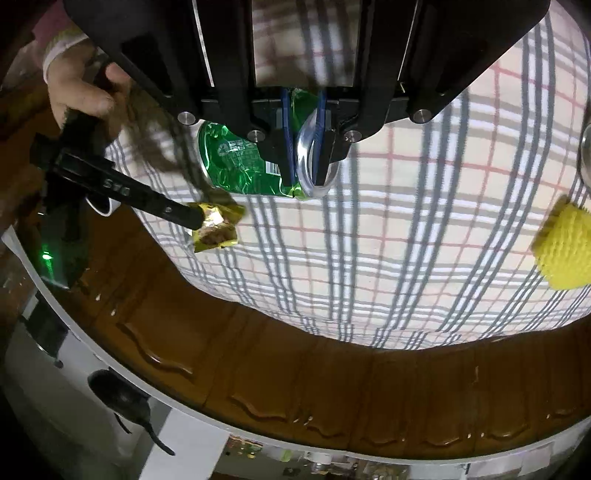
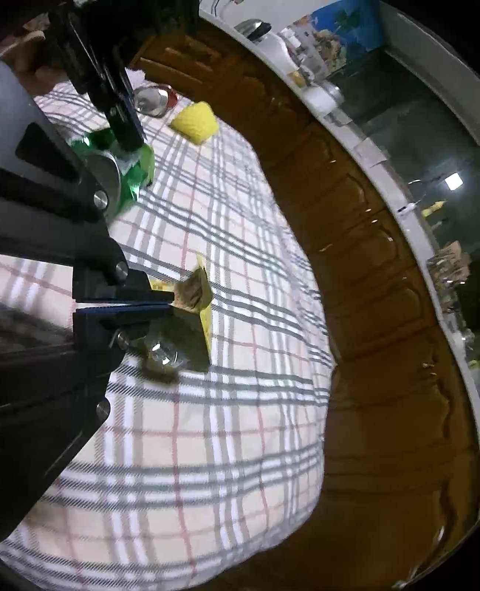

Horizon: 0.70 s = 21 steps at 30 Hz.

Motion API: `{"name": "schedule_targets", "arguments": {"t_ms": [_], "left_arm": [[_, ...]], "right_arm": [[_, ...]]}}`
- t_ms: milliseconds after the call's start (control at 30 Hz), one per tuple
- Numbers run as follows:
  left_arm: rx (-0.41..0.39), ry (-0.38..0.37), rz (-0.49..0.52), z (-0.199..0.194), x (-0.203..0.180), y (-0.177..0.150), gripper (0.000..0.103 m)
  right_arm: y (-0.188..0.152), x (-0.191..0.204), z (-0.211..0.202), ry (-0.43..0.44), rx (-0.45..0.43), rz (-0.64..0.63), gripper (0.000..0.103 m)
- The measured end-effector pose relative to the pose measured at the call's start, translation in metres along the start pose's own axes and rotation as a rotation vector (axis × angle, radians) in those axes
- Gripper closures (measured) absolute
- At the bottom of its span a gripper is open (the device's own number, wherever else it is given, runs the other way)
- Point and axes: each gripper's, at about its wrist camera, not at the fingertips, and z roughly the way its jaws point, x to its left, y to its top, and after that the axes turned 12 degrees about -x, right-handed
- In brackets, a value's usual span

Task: Collect trash
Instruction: 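Carry the green can and yellow wrapper over the bin and open both grippers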

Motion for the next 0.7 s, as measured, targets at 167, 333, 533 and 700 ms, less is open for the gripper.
{"name": "schedule_targets", "arguments": {"t_ms": [167, 333, 533, 700], "left_arm": [[0.005, -0.051, 0.023, 0.006, -0.026, -0.002, 0.095], [0.008, -0.111, 0.056, 0.011, -0.064, -0.003, 0.095], [0.012, -0.182, 0.112, 0.015, -0.113, -0.004, 0.095], [0.013, -0.231, 0.149, 0.018, -0.148, -0.003, 0.095]], "right_arm": [[-0.003, -0.016, -0.054, -0.024, -0.068, 0.019, 0.103], [-0.009, -0.039, -0.103, -0.064, -0.115, 0.047, 0.103], [-0.022, -0.074, -0.163, -0.143, -0.181, 0.111, 0.103], [-0.032, -0.103, -0.204, -0.217, -0.232, 0.164, 0.103]]}}
